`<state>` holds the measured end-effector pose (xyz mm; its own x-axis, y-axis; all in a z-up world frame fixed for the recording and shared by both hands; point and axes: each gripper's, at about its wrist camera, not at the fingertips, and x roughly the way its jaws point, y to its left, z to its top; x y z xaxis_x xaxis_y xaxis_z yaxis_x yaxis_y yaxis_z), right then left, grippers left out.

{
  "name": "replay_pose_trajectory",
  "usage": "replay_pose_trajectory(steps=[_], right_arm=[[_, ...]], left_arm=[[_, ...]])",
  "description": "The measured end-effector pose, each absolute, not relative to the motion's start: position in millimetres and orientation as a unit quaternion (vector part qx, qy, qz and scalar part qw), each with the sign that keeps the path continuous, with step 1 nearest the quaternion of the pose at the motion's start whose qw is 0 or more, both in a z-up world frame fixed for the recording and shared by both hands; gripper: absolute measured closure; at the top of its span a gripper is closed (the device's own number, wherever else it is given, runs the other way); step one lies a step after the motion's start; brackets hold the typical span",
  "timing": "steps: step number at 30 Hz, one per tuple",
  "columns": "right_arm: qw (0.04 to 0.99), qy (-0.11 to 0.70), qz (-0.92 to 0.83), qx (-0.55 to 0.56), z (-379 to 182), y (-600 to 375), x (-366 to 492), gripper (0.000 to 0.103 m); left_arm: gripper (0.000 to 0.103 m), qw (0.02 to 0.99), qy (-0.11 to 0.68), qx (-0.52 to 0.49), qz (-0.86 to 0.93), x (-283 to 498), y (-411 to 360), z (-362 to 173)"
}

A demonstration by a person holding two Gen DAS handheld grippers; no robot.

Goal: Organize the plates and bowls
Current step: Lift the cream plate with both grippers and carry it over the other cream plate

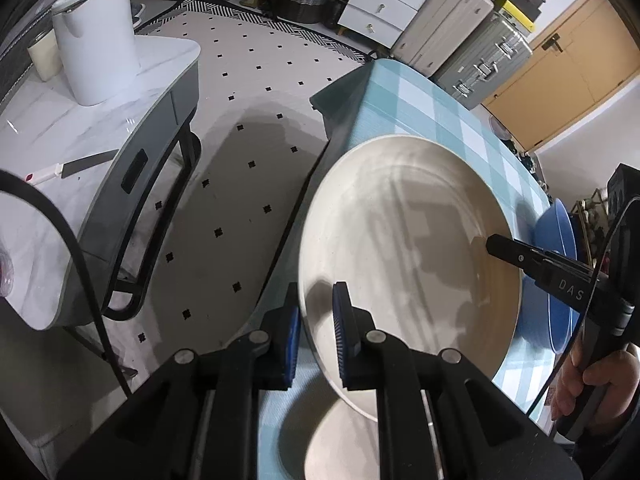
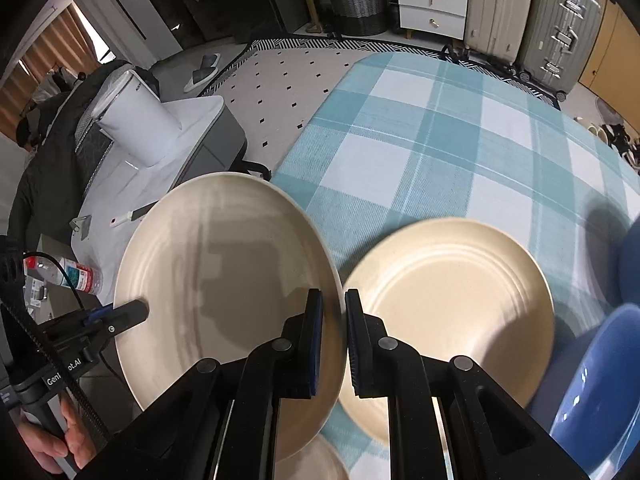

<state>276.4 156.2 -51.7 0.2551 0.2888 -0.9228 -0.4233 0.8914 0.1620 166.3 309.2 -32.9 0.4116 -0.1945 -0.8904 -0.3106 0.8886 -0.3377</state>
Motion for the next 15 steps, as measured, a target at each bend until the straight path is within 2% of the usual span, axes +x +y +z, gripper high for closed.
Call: replay_pose_trajectory(steps=[15], right_arm=[[0.793, 0.563, 0.231, -0.04, -48.6, 125.0, 187.0, 0.092]], left_arm=[[0.09, 0.808, 0.539, -0.235, 0.041, 89.2, 278.4, -28.7]])
